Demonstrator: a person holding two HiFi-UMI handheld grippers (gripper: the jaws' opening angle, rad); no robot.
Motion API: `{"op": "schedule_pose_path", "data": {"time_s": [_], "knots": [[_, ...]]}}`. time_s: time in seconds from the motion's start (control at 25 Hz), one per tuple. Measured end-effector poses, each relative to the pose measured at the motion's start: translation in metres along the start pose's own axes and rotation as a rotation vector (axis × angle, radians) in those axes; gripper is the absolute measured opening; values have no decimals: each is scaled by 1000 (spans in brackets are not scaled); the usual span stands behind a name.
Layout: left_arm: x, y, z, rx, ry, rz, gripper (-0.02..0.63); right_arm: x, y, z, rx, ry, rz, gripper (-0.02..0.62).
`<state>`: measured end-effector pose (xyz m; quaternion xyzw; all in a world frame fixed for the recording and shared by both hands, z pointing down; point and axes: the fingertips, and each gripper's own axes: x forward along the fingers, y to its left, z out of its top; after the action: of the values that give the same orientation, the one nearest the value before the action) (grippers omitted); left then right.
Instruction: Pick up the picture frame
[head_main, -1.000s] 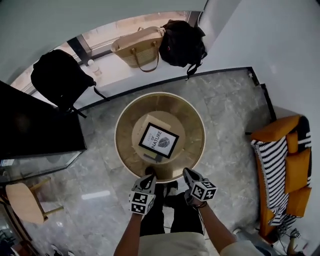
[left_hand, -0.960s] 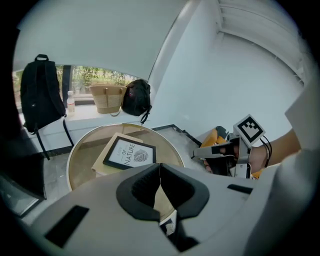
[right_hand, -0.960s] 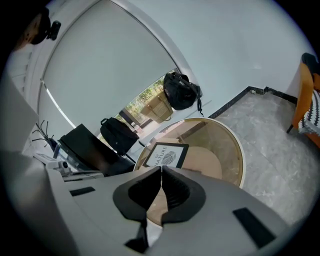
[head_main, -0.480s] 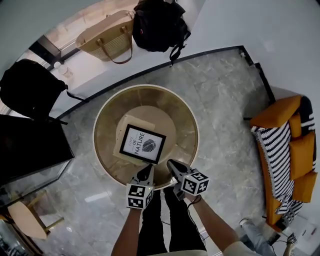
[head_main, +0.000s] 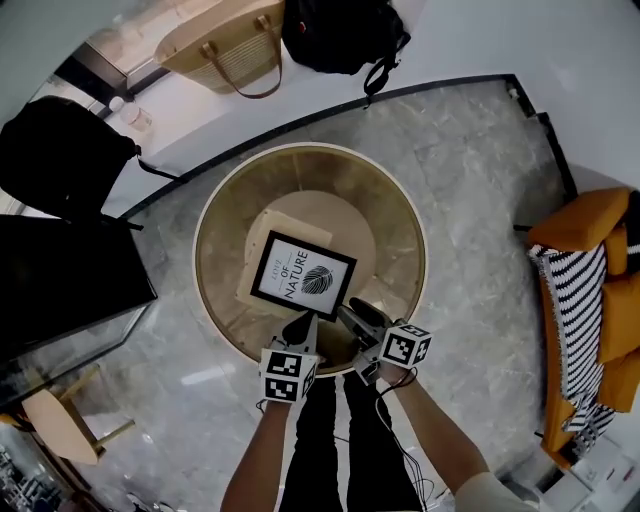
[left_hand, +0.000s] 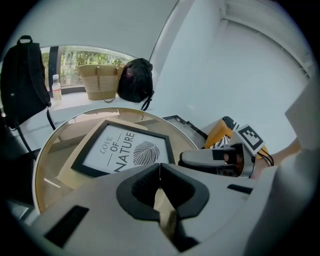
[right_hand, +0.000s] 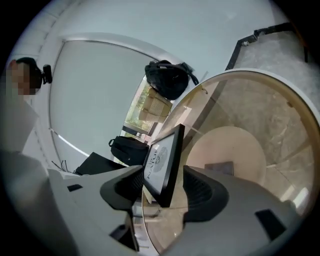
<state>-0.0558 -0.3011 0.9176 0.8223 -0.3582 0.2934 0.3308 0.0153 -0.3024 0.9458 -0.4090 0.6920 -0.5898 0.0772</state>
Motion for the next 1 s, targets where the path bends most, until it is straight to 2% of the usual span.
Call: {"op": "schedule_pose_path", "data": {"time_s": [0.28, 0.48, 0.8, 0.84, 1.0], "knots": [[18, 14, 7, 43, 48, -24, 20, 34, -12, -5, 91, 38, 35, 261], [22, 29, 7, 18, 49, -18, 20, 50, -14, -6, 162, 32, 87, 261], [15, 41, -10, -5, 67, -24, 20, 71, -8, -17, 168, 91, 133, 261], [13, 42, -11, -10, 69, -23, 20, 72, -9, -17, 161, 97, 129, 254], [8, 50, -9, -36, 69, -18, 20, 75, 1, -15, 197, 104, 169, 106]]}}
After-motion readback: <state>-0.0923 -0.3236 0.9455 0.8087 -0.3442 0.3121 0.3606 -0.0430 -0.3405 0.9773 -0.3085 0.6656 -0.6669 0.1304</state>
